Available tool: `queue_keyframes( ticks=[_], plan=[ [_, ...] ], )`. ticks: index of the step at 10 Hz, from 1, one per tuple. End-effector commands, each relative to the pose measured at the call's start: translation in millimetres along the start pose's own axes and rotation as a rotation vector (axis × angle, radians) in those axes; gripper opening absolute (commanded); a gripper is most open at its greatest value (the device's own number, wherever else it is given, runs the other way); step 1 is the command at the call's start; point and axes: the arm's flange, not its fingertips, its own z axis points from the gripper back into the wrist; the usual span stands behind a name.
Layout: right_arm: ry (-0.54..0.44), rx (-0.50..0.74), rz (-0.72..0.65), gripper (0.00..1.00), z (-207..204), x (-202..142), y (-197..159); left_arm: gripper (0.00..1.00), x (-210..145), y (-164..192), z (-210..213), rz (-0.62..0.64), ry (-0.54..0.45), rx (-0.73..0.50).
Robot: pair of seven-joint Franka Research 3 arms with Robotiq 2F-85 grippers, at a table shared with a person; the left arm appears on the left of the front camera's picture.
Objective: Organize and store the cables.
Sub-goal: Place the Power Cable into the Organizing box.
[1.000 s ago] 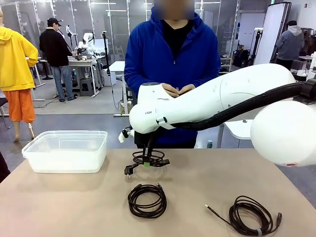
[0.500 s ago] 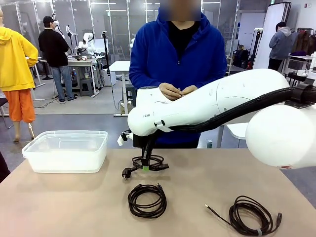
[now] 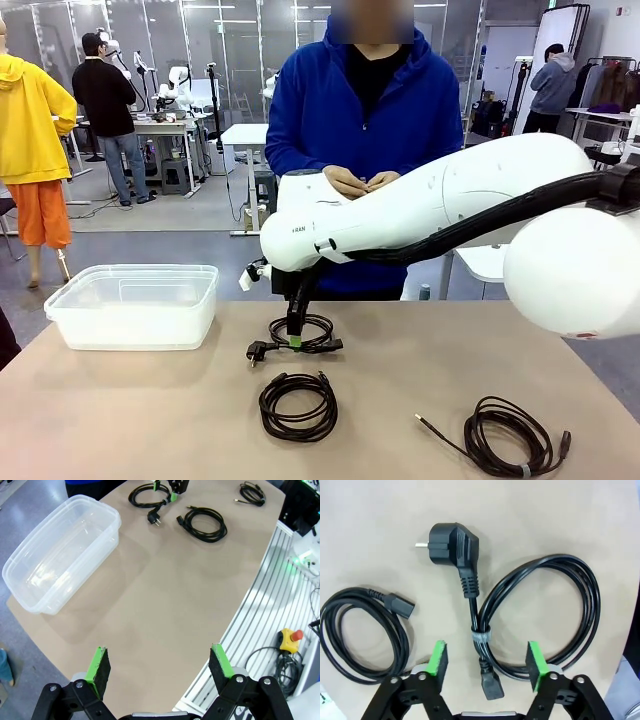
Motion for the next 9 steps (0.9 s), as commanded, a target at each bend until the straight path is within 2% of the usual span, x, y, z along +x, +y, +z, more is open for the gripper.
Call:
queue_keyframes(
  ticks=[1, 3, 4, 5, 6, 7, 8, 9],
  plan=[
    [-0.030, 0.004, -0.019, 1.00, 15, -28, 13, 1.00, 1, 0, 0, -0.018, -0.010, -0.011],
    [-0.067, -0.004, -0.016, 1.00, 33, -46, 24, 1.00, 0, 0, 0, 0.000, 0.000, 0.000],
    [-0.086, -0.017, -0.070, 1.00, 45, -62, 29, 1.00, 23, -3, -12, -0.015, 0.064, 0.000],
    [-0.116, -0.044, -0.107, 1.00, 61, -90, 37, 1.00, 48, -6, -26, -0.009, 0.135, 0.073],
    [-0.149, -0.057, -0.135, 1.00, 74, -119, 44, 1.00, 70, -6, -40, -0.077, 0.120, 0.038],
    [-0.176, -0.071, -0.162, 1.00, 89, -146, 55, 1.00, 93, -4, -54, -0.120, 0.180, 0.035],
    [-0.172, -0.109, -0.205, 1.00, 101, -170, 64, 1.00, 115, -4, -68, -0.182, 0.203, 0.004],
    [-0.209, -0.106, -0.232, 1.00, 115, -195, 74, 1.00, 137, -5, -82, -0.236, 0.221, 0.001]
  ],
)
